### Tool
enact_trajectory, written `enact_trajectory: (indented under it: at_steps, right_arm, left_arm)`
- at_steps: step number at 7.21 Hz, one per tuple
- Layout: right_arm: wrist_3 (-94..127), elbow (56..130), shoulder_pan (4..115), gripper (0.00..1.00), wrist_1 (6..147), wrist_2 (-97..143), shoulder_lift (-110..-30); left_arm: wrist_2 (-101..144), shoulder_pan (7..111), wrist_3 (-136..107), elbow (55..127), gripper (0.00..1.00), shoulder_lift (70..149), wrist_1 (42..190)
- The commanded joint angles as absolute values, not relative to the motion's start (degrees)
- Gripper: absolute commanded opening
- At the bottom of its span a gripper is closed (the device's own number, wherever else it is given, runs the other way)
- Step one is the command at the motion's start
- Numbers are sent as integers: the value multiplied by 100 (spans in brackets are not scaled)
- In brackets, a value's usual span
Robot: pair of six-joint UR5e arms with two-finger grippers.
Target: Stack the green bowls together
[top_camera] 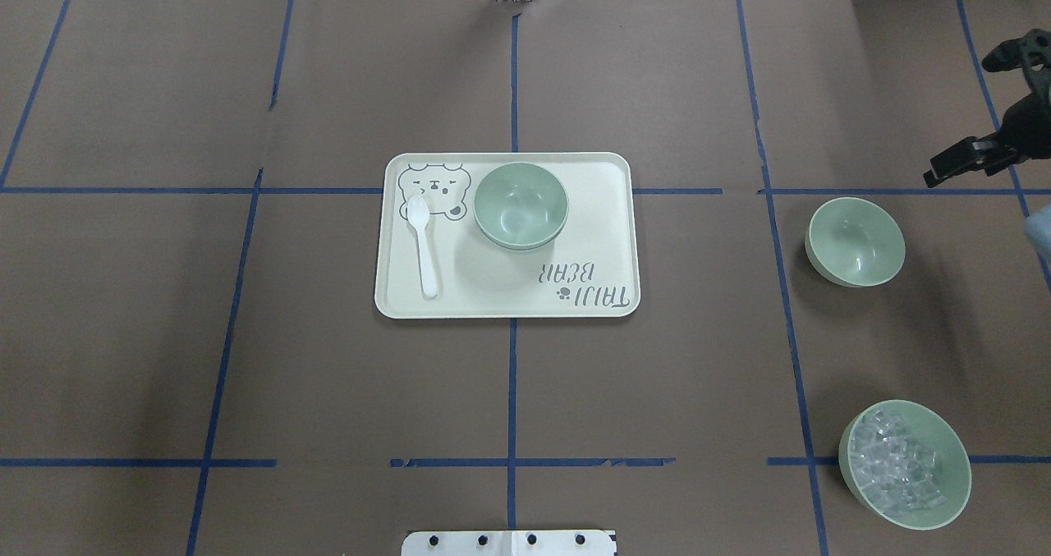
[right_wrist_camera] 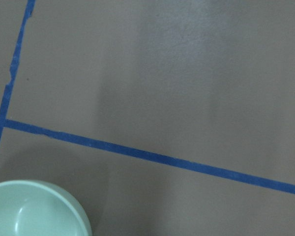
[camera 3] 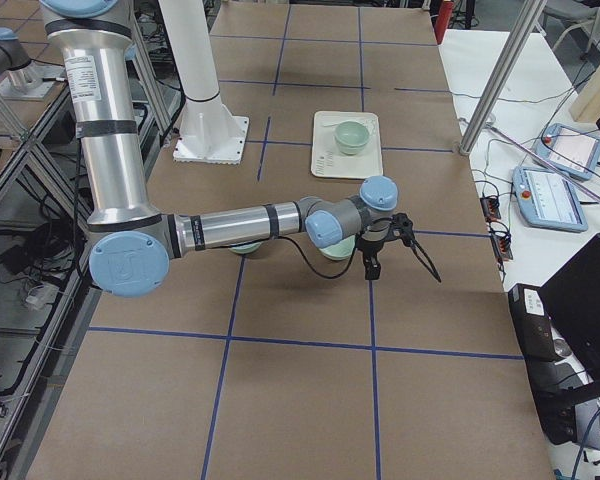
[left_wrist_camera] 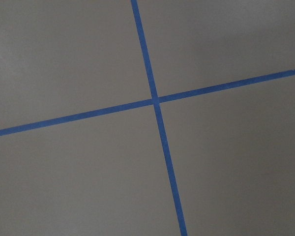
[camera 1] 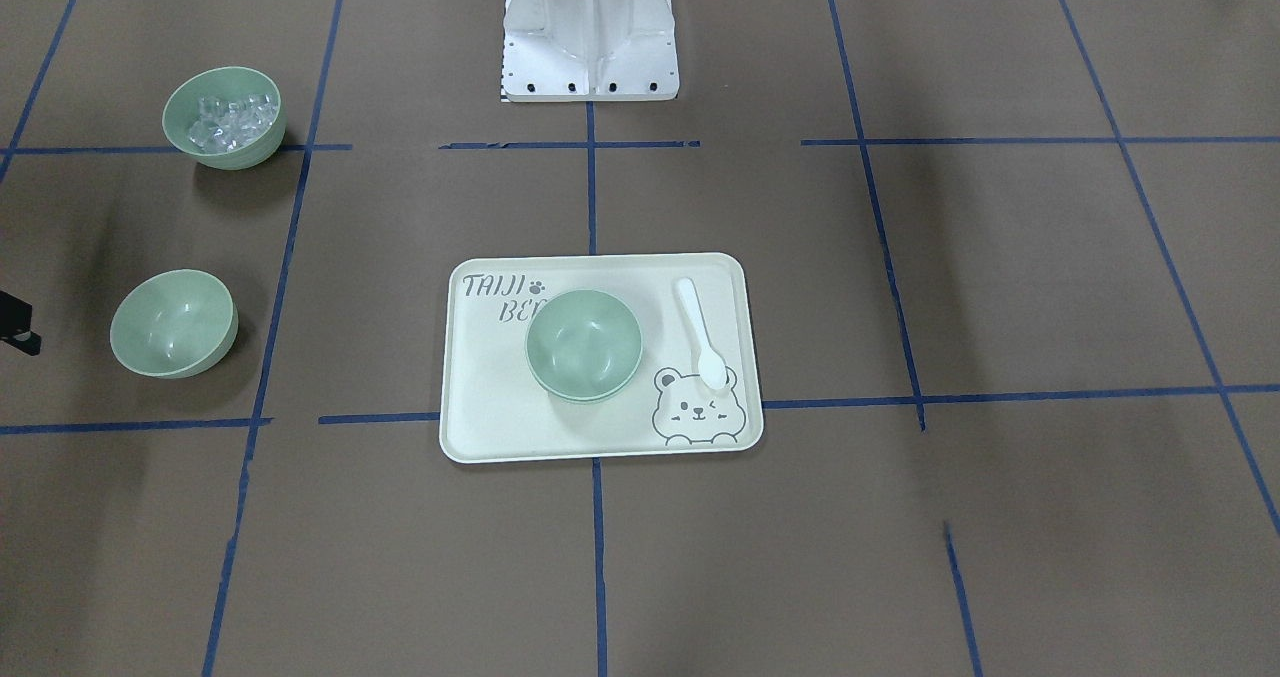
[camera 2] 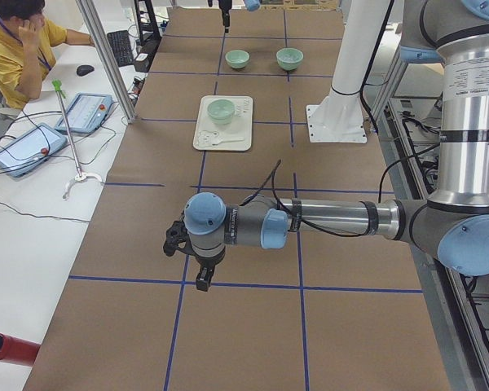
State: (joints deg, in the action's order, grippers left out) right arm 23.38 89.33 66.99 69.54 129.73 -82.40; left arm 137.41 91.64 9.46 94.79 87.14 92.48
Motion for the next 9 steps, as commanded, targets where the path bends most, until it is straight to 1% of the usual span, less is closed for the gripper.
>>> enact_trajectory:
  at_steps: [1, 2, 3, 4, 5, 6, 7, 8, 9]
  right_arm:
    - [3845, 8910, 5900, 95, 5837, 12525, -8174]
    - [3858, 9104, 5819, 90, 5862, 12516, -8252]
    - [3797, 9132, 5679, 76, 5845, 12472, -8410]
    - [3779, 9132, 5599, 33, 5845, 12419, -8463]
    - [3605, 9158, 5616, 22, 5845, 12419, -8551]
    - [3203, 9202, 5590, 30, 5845, 12410, -8778]
    - [3182, 9193, 5581, 12, 5853, 12375, -8780]
    - [3182, 9202, 5581, 0, 5854, 12375, -8763]
    - [3182, 9220, 5590, 0, 5862, 12427, -8702]
  left_arm:
    - [13755, 9167, 949, 9588, 100, 8736, 9229]
    - [13755, 9158, 941, 9580, 100, 8736, 9246]
    - [13755, 9158, 940, 9580, 100, 8736, 9255]
    - [13755, 9158, 940, 9571, 100, 8736, 9255]
    - [13755, 9158, 949, 9571, 100, 8736, 9255]
    - [13807, 9158, 949, 9571, 100, 8736, 9255]
    - [13834, 9158, 949, 9571, 100, 8745, 9264]
    - [13834, 9150, 949, 9571, 100, 8745, 9264]
    - [13834, 9149, 949, 9571, 100, 8736, 9264]
